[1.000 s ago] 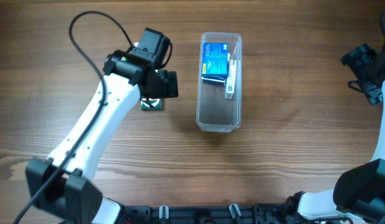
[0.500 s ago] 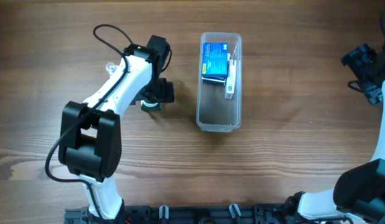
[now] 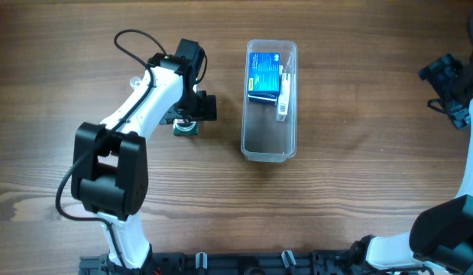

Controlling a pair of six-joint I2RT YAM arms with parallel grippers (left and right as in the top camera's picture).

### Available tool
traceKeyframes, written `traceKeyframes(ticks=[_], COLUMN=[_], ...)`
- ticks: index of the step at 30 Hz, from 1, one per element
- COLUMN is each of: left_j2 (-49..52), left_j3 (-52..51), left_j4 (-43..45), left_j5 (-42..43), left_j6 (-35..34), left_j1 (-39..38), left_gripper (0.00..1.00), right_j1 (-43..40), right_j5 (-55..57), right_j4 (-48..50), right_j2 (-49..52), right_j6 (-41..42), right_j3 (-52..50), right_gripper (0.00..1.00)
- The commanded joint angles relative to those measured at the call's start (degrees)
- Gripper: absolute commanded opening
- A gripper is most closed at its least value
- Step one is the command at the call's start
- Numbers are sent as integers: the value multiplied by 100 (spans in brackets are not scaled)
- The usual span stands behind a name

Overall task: Pack container
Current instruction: 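Reach the left gripper to the green Zam-Buk box and grasp it, then carry the Zam-Buk box into the container's near end and release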

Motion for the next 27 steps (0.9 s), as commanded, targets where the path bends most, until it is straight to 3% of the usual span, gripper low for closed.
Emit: traceKeyframes(ticks=[1, 22, 27], left_j2=[262, 551, 671], left_j3=[72, 72, 70], left_j4=[15, 151, 166], left_j5=[-44, -162, 225], left_j6=[140, 101, 101], left_j1=[68, 111, 111], left_gripper=[100, 100, 100], right_j1=[-17, -17, -17], right_j5=[101, 101, 101], right_j4=[13, 13, 13], right_j2=[66, 66, 66], right_j6=[92, 92, 92], right_j3=[-24, -24, -24], right_gripper=[100, 100, 100])
